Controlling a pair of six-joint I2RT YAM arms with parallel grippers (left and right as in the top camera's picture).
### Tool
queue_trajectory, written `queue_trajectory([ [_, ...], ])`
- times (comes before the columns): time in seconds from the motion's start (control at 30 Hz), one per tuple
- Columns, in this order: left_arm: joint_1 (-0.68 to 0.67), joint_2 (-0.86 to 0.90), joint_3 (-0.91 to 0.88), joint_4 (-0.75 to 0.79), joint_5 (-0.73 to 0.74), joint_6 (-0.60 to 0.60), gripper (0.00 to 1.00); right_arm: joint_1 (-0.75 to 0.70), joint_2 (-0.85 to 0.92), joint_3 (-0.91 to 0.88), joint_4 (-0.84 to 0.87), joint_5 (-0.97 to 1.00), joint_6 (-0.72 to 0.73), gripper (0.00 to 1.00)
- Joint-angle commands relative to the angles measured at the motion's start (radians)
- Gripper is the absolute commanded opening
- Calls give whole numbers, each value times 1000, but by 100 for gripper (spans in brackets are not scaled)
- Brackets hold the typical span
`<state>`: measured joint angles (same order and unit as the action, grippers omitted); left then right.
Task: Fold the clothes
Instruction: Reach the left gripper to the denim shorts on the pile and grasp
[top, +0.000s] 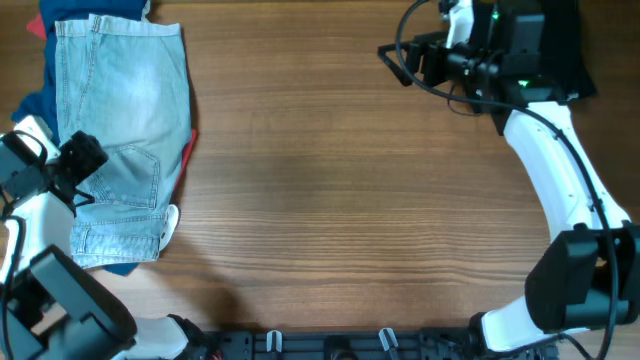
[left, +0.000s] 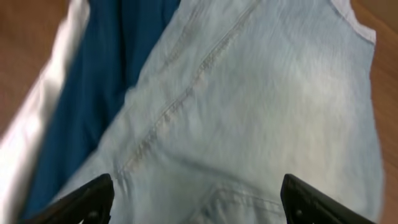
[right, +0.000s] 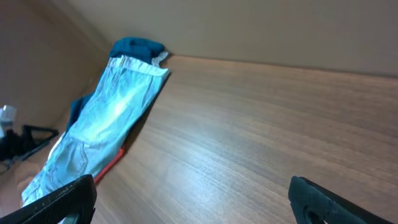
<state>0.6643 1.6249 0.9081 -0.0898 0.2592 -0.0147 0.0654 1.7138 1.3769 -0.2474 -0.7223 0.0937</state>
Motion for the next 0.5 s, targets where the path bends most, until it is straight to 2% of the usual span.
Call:
queue_trajectory([
  [0.0,3,52,14,74,-43,120,85,23,25,26,-1,40,11,100],
  [0.37,76,137,14,64,-50,141,85,35,28,26,-1,77,11,100],
  [0.47,101,137,14,53,-47,138,82,35,28,26,-1,76,11,100],
])
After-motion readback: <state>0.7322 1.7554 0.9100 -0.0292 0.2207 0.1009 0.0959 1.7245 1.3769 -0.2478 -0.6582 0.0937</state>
